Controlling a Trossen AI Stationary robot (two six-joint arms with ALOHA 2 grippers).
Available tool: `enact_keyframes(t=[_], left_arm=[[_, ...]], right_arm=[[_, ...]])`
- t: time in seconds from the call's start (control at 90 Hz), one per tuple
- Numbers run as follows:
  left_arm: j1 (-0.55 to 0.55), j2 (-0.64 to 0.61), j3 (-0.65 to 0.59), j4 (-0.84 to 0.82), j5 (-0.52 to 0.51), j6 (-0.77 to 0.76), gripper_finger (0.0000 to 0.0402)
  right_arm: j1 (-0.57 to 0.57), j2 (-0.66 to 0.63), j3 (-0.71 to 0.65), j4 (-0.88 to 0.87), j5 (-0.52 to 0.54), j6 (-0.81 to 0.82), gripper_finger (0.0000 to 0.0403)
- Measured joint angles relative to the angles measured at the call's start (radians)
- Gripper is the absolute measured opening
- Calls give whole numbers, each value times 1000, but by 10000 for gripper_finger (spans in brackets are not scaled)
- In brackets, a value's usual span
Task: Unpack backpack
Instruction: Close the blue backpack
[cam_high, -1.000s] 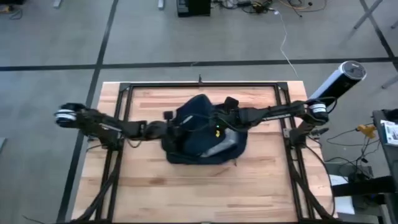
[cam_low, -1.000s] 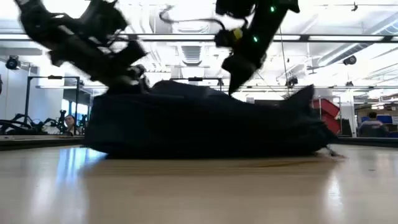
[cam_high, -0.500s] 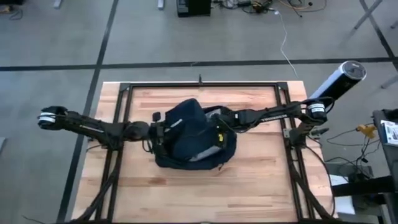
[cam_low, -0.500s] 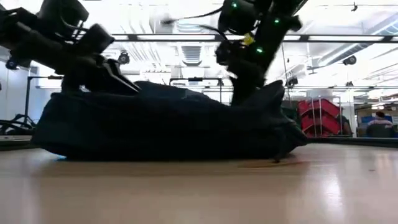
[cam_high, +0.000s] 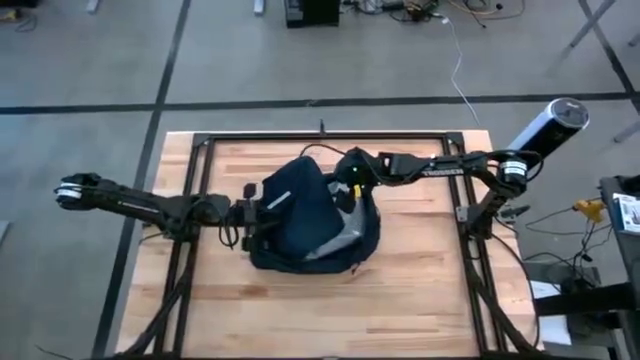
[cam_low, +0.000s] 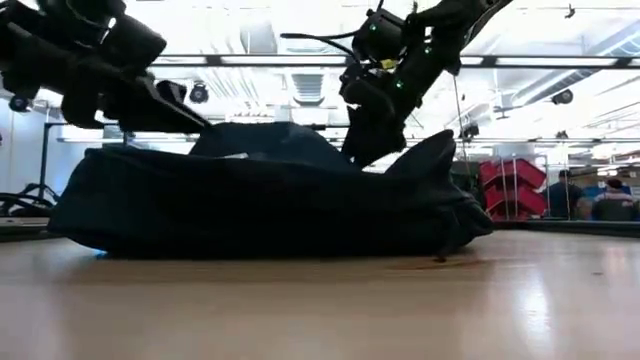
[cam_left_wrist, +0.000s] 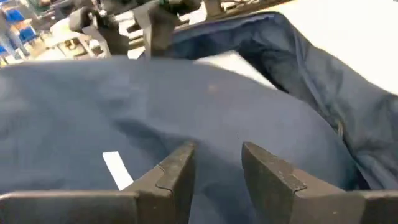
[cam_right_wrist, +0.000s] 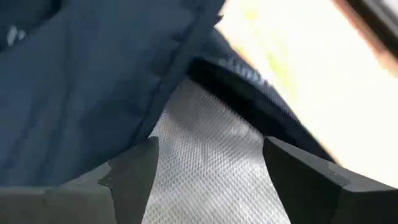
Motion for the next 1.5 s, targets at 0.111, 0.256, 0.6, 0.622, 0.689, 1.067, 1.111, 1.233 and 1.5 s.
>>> enact_keyframes(t=[0.111,0.256,0.6,0.622,0.689,1.067,1.111,1.233,1.5], left_arm=[[-1,-17,3,-15,1,-1,119],[-1,-22,3,-18,1,-15,119],[-3,-31,3,-124,-1,-116,119],[-3,-32,2,-132,-3,-123,119],[-3,-32,2,-128,-28,-140,119],[-3,-97,3,-235,-46,-177,119],[-3,-99,2,-245,-53,-183,119],[-4,-109,3,-300,-92,-204,119],[-4,-109,3,-326,-117,-231,119]], right_arm=[[-4,2,-5,1,-1,-13,285],[-4,-2,-4,11,-1,-15,283],[-63,26,-47,45,-75,37,262],[-66,29,-50,60,-84,39,262],[-70,30,-59,77,-101,38,263],[-57,28,-53,208,-351,70,287],[-50,33,-53,241,-386,76,288],[-25,39,-53,299,-460,78,288],[-7,-27,34,86,-428,5,265]])
